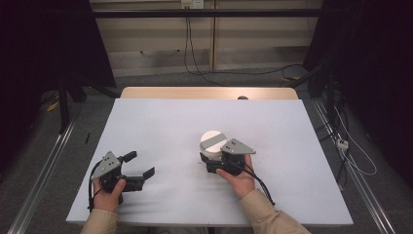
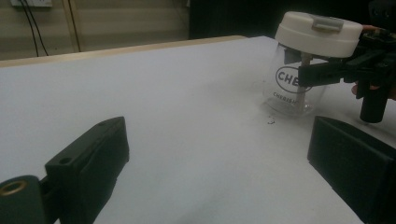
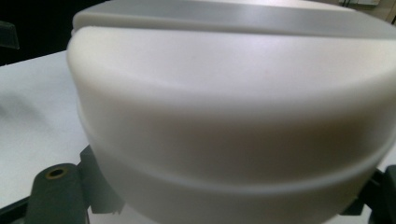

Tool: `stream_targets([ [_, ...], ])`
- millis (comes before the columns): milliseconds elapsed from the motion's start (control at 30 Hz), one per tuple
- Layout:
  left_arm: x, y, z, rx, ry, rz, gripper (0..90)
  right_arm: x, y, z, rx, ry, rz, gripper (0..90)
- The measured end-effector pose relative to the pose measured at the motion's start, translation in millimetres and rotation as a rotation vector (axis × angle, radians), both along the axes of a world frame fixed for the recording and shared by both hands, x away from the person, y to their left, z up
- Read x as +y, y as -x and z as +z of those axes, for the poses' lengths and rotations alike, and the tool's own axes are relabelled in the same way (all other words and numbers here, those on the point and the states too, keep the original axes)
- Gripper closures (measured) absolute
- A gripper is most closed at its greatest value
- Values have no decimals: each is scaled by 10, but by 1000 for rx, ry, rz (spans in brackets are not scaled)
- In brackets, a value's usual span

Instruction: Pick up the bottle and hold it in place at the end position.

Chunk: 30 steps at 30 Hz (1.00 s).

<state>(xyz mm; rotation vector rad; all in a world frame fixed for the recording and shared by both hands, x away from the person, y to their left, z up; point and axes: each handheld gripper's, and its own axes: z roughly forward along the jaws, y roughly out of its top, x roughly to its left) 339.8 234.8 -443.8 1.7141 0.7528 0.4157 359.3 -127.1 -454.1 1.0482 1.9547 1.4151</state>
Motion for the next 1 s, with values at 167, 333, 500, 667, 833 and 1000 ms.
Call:
stream_targets([
  [167,3,2,0,-1,0,1,52,1,-38,37,-11,16,7,182],
  [333,2,1,-1,0,0,0,52,-1,-83,54,-7,23,1,183],
  [500,4,3,0,0,2,1,52,5,-135,52,2,22,5,183],
  [667,9,0,-4,1,2,2,52,15,-168,63,4,23,4,183],
  [833,3,0,-3,0,-2,-2,52,13,-207,76,-1,30,2,184],
  [1000,3,-2,-8,4,-4,-4,52,23,-241,73,-2,33,5,184],
])
